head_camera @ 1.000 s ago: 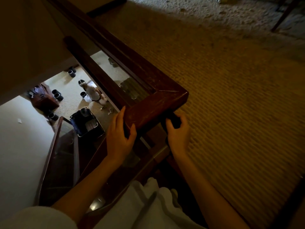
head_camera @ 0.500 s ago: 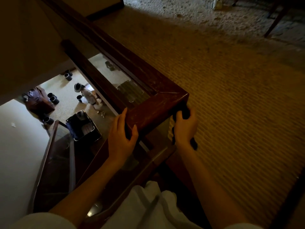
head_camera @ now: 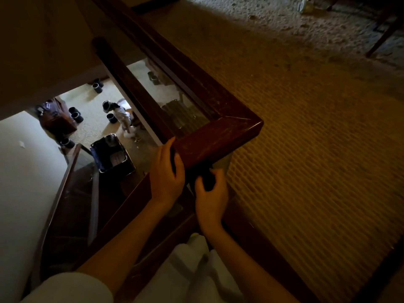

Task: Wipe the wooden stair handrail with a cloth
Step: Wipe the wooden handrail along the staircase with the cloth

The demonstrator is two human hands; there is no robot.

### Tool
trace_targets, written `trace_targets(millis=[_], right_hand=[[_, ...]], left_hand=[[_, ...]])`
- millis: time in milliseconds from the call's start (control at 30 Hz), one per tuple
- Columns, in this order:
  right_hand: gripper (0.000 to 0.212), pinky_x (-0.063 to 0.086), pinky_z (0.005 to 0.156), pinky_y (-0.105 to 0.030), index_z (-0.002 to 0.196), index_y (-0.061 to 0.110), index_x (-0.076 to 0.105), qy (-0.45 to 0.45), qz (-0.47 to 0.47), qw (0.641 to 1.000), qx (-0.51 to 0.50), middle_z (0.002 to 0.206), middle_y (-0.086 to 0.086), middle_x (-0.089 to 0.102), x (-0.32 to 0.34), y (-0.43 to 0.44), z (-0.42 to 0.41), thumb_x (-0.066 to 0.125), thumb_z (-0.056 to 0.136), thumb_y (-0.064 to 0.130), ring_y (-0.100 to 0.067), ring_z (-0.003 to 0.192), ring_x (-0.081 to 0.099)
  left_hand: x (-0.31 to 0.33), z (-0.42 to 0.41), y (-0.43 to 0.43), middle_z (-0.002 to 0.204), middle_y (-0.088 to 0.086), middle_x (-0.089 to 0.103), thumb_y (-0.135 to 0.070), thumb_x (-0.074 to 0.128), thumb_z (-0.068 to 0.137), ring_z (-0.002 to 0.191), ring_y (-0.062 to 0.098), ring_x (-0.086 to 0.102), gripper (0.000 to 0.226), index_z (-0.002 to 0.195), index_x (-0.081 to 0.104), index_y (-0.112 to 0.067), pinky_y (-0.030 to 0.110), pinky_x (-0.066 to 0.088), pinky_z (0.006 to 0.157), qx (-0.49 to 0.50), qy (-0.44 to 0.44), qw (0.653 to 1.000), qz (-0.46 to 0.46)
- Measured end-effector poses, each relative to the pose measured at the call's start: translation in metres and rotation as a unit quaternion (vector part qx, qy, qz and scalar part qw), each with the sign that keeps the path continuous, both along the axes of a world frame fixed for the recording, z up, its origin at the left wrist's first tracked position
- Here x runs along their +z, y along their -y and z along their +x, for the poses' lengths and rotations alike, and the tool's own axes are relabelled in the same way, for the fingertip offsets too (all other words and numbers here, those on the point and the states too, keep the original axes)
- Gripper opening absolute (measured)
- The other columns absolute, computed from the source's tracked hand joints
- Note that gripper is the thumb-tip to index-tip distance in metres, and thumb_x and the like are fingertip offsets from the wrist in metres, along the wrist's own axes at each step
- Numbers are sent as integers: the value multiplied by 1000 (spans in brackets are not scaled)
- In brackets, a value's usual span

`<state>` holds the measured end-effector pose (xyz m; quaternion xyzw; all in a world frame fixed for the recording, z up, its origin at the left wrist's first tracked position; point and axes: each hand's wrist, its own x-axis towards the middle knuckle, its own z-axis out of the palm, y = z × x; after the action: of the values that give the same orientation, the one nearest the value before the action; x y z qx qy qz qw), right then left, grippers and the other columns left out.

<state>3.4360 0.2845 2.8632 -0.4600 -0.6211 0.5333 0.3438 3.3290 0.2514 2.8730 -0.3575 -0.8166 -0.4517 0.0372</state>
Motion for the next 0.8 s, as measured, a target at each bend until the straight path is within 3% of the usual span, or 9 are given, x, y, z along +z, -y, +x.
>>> trace_targets(millis=[100,267,367,533,667,800], right_hand=[[13,52,78,-32,102,22,58,11,12,999,32,98,6,62,-4,-7,5,65,91,21,-8,92,60],[10,53,80,-42,102,18,57,-26,-52,991,-118,98,-3,62,7,-48,-3,60,93,16,-18,90,61],[11,45,75,-28,99,22,56,4,-2,1000,-24,93,7,59,4,-4,-5,61,92,16,0,85,56],[21,52,84,-33,112,17,65,47,35,993,100,106,2,63,8,-1,16,67,92,21,-7,98,60],[30,46,79,-12,119,24,67,1,232,971,63,109,8,60,49,-36,20,70,89,30,2,100,56],[31,46,65,-23,115,23,71,117,381,900,177,109,-4,57,71,-49,-36,68,88,38,-18,100,53]], left_hand=[[0,0,1,128,12,56,-33,28,100,114,7,46,52,137,47,-2,7,33,92,-1,-2,1000,3],[0,1,1,124,11,58,-27,30,98,110,13,52,48,136,49,-2,21,40,89,5,14,1000,1],[1,1,0,121,9,57,-28,28,98,106,9,50,49,134,50,-3,22,40,87,7,11,1000,-2],[-1,0,0,121,8,57,-23,31,99,107,6,48,44,134,49,-5,19,39,87,12,21,1000,1],[-2,-1,0,123,5,57,-31,29,100,109,4,47,47,134,50,-6,6,32,89,13,7,1000,-1],[-1,3,-2,104,3,59,-33,33,98,88,14,56,41,118,57,-6,15,38,70,42,30,998,26]])
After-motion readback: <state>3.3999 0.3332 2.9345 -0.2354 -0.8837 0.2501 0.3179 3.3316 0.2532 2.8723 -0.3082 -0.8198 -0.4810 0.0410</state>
